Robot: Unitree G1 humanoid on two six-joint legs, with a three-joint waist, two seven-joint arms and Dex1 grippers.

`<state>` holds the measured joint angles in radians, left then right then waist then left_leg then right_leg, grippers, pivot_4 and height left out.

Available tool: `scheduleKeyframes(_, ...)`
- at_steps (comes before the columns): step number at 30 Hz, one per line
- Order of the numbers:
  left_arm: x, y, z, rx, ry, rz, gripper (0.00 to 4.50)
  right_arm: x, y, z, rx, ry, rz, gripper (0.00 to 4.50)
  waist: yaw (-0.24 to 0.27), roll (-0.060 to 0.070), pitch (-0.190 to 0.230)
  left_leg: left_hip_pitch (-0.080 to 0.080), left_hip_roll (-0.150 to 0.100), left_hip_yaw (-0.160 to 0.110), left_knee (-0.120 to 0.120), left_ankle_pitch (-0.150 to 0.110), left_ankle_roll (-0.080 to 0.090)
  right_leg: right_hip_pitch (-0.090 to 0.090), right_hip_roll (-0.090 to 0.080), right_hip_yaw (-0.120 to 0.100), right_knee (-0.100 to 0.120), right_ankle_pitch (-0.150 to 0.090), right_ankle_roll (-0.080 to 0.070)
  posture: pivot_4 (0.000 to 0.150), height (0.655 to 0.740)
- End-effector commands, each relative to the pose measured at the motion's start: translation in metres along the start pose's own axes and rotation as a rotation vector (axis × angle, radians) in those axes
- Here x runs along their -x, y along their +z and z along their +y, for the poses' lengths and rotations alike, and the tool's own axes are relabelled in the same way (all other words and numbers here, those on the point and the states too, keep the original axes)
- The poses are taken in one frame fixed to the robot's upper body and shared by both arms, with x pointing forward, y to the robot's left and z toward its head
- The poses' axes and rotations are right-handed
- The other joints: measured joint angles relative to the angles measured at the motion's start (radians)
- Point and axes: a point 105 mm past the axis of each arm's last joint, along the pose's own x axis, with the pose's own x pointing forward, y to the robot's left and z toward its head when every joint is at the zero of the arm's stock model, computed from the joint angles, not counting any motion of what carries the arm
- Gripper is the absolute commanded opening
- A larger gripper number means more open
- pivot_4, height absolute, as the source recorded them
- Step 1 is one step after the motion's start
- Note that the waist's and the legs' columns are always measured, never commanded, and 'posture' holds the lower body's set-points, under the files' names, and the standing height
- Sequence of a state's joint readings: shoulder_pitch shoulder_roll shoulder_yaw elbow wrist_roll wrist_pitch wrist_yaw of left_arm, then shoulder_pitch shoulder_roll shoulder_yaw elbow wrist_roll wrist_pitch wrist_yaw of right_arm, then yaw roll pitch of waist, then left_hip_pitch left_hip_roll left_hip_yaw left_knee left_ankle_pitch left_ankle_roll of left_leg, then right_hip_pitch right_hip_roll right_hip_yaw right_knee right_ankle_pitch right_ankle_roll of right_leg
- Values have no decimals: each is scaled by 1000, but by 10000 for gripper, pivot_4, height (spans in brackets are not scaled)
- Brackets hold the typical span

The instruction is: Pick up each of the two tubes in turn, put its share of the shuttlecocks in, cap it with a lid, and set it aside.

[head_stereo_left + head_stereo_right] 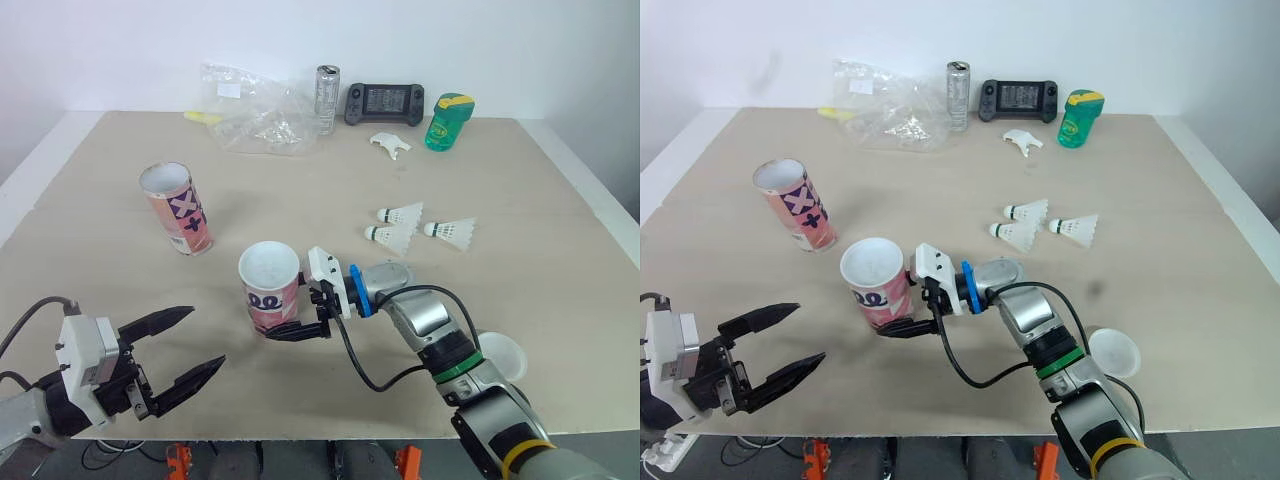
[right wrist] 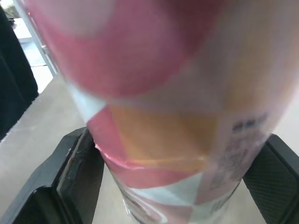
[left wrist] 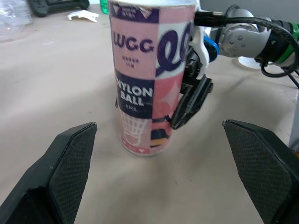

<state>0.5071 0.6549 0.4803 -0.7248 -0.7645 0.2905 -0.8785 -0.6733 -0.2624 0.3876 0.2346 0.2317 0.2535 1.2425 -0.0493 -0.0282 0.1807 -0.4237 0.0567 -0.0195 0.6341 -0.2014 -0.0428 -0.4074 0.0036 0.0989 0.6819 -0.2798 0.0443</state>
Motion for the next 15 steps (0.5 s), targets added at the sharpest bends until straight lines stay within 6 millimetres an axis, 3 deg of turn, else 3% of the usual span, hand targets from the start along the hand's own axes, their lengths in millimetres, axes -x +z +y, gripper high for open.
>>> scheduleKeyframes(1, -7, 11, -2, -45, -16, -44, 45000, 5, 15, -4, 42, -8, -34, 33065, 0, 0, 0, 0, 1, 0, 0, 0, 0, 0, 1, 0, 0, 0, 0, 1500, 7236)
scheduleKeyframes(8, -27, 10, 2, -46, -96, -65, 45000, 30, 22, -9, 13, -77, -65, 33065, 3, 0, 0, 0, 1, -1, 0, 2, -3, 0, 3, 1, 0, 1, 1, 1500, 7236)
scheduleKeyframes(12, -46, 13, 11, -57, -154, -93, 45000, 70, 45, -27, -16, -232, -146, 33065, 4, 1, 0, 0, 1, -1, 1, 2, -4, 0, 4, 3, 1, 2, 2, 1500, 7236)
scheduleKeyframes(15, -74, 26, 23, -46, -189, -177, 45000, 133, 65, -51, -14, -483, -209, 33065, 8, 1, 1, -1, 1, -2, 2, 3, -5, 1, 5, 3, 1, 2, 3, 1500, 7236)
